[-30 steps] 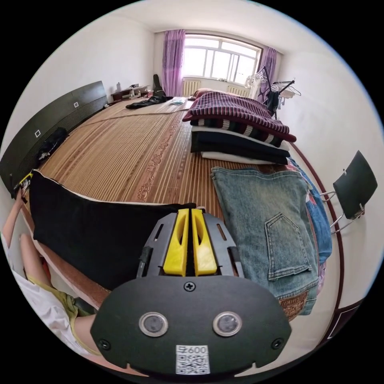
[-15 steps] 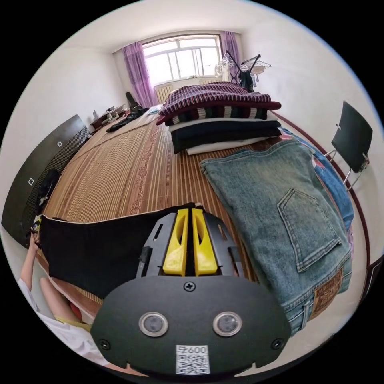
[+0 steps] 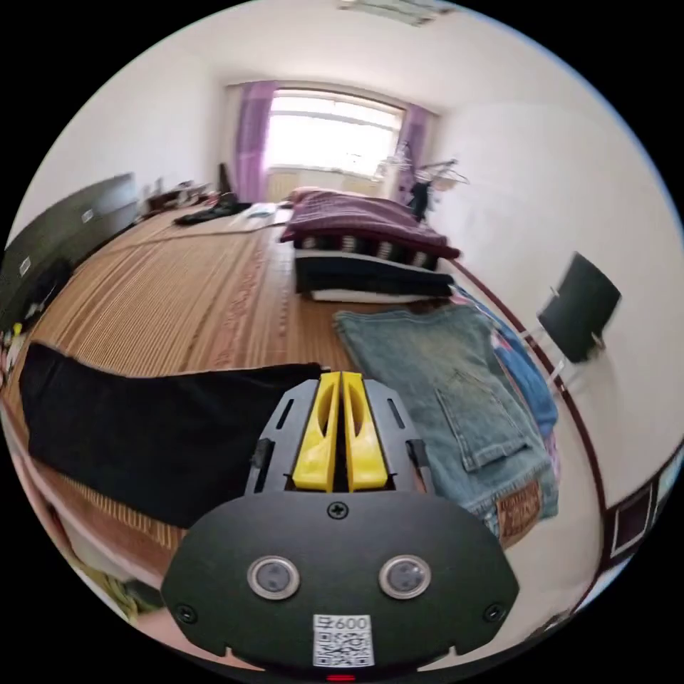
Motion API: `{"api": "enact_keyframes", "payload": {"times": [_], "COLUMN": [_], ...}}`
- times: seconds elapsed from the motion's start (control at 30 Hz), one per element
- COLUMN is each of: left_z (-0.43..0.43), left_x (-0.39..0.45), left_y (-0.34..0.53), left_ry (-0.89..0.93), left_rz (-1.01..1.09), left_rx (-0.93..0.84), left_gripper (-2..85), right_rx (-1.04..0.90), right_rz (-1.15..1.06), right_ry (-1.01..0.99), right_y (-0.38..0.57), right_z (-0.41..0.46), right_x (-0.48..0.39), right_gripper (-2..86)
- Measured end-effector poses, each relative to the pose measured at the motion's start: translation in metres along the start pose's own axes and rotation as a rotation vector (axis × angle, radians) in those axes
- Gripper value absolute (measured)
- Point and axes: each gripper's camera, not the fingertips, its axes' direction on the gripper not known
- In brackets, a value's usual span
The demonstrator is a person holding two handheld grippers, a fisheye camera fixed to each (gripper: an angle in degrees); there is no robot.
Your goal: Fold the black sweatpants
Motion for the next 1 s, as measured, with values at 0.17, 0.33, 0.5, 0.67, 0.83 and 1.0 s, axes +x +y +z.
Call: {"api": "enact_keyframes", "payload": {"times": [0.17,0.33,0.5,0.67,0.83,1.0], "left_z": [0.109,0.104,0.036,0.031,0.043,0.048], "left_x": [0.071,0.073,0.149,0.237,0.293,0.316], "left_y": [0.05,0.12,0.253,0.411,0.489,0.517], "left_ry": [-0.31,-0.396,-0.354,-0.387,-0.23,0.008], "left_rz": [0.214,0.101,0.415,0.958,1.118,0.972], "left_rx": [-0.379,-0.214,-0.036,-0.094,-0.056,-0.089], "left_gripper": [0.8,0.7,2.3,7.0,8.0,9.5], "right_rx": [-0.267,-0.255,-0.05,0.048,0.123,0.11], "right_rz": [-0.316,-0.382,-0.363,-0.513,-0.623,-0.631], "right_ry": [0.166,0.416,0.288,-0.279,-0.709,-0.633], "right_y": [0.023,0.061,0.11,0.171,0.212,0.209], "right_z": [0.1,0.142,0.107,0.065,0.04,0.076], "right_x": [-0.072,-0.088,-0.1,-0.175,-0.259,-0.286], "right_gripper": [-0.8,-0.8,-0.9,-0.8,-0.8,-0.6]}}
